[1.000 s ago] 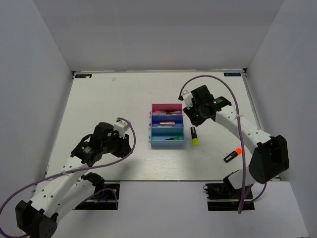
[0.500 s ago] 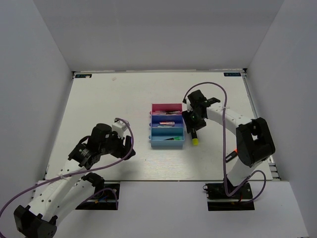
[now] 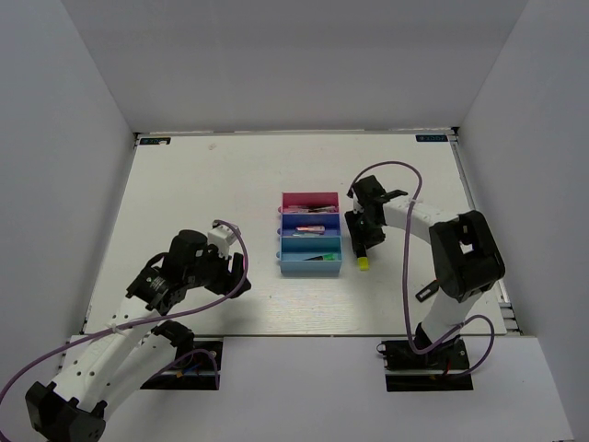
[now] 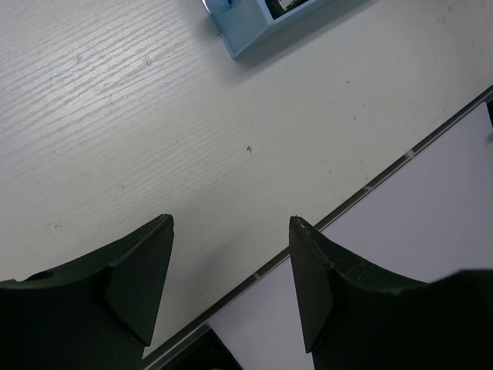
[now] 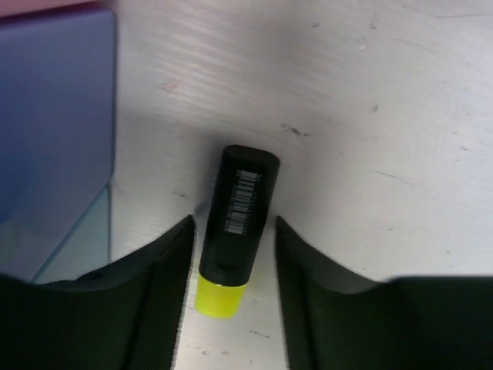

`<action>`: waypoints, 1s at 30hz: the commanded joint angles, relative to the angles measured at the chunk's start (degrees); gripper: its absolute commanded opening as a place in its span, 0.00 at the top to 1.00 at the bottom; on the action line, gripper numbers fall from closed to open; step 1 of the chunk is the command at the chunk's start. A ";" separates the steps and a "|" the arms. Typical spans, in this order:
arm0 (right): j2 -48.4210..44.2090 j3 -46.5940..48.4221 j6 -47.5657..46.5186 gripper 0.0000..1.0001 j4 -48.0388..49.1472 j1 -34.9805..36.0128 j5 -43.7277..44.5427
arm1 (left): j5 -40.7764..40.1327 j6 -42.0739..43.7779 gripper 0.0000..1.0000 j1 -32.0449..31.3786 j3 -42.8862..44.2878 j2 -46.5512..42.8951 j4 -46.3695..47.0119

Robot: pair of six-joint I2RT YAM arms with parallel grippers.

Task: Sort the stationery into containers
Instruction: Pick up the pen from the center of the board, then place the pen in the storage box.

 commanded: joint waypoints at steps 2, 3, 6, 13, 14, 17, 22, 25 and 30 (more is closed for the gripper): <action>1.00 -3.44 0.58 0.59 3.23 -0.08 2.82 | 0.17 0.24 0.28 0.21 0.55 -0.31 0.34; 1.00 -4.31 0.67 0.64 3.41 -0.16 2.83 | 0.17 0.24 0.28 0.30 0.55 -0.39 0.25; 0.83 -5.90 0.76 0.85 4.28 -0.25 3.35 | 0.08 0.42 0.28 0.30 0.64 -0.48 0.16; -3.37 -8.98 -1.35 1.00 5.16 -0.69 3.18 | 0.25 0.42 0.28 0.12 0.55 -0.92 -0.45; -4.43 -9.07 -2.75 1.00 5.34 -0.69 3.26 | 0.25 0.24 0.28 0.12 0.72 -1.10 -0.63; -12.50 -8.89 -6.01 1.00 5.61 -0.60 2.65 | 0.34 0.24 0.28 0.21 0.81 -1.36 -0.89; -19.12 -5.56 -12.50 1.00 3.07 -0.34 -2.33 | 0.87 -0.11 0.28 0.21 0.55 -1.01 -0.10; -21.23 -2.04 -16.11 1.00 0.79 -0.16 -6.64 | 1.40 -0.72 0.28 0.21 0.55 -0.83 0.43; -17.12 10.06 -29.37 1.00 -8.93 1.68 -26.50 | 1.75 -0.90 0.28 0.21 0.72 -0.83 0.60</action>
